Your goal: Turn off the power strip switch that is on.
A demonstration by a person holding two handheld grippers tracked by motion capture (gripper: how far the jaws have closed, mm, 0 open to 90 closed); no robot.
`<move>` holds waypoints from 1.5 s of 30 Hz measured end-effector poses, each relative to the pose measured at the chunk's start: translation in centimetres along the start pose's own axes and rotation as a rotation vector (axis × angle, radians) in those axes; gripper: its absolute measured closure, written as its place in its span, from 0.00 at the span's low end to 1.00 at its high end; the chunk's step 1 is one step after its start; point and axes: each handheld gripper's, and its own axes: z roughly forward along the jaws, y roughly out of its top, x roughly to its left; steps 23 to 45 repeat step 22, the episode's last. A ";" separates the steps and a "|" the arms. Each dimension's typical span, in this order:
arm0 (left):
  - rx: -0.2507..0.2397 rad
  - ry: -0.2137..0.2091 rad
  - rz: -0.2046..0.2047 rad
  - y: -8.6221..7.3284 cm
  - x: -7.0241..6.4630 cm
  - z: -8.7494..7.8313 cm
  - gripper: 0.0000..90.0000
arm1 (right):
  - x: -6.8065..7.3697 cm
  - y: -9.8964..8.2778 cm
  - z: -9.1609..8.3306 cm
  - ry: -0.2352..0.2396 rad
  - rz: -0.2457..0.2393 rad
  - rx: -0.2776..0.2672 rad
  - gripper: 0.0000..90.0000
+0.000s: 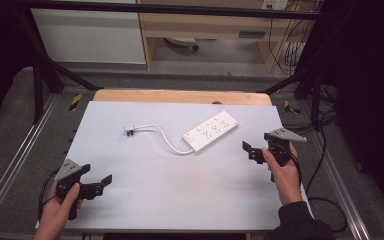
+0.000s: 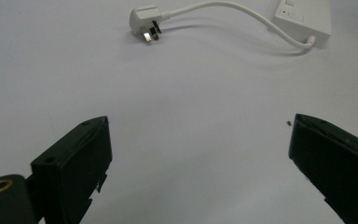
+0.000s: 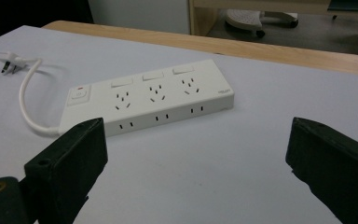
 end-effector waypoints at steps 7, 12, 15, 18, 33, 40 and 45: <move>-0.001 0.000 -0.001 0.0 0.0 -0.1 0.06 | 0.2 -2.0 -0.4 -0.006 0.001 -0.004 0.06; -0.003 0.000 -0.002 0.0 0.0 -0.1 0.06 | 0.4 -3.3 -0.4 -0.003 -0.020 0.014 0.06; -0.006 0.000 -0.001 0.0 0.0 -0.1 0.06 | 0.5 -3.8 -0.3 -0.003 -0.025 0.026 0.06; -0.006 0.001 -0.003 0.0 0.0 -0.2 0.06 | 0.6 -4.2 -0.2 -0.003 -0.022 0.041 0.05; -0.007 -0.001 -0.002 0.0 0.0 -0.1 0.06 | 0.5 -4.8 0.3 -0.017 -0.028 0.090 0.05; -0.007 -0.001 -0.002 0.0 0.0 -0.1 0.06 | 0.5 -4.8 0.3 -0.017 -0.028 0.090 0.05; -0.007 -0.001 -0.002 0.0 0.0 -0.1 0.06 | 0.5 -4.8 0.3 -0.017 -0.028 0.090 0.05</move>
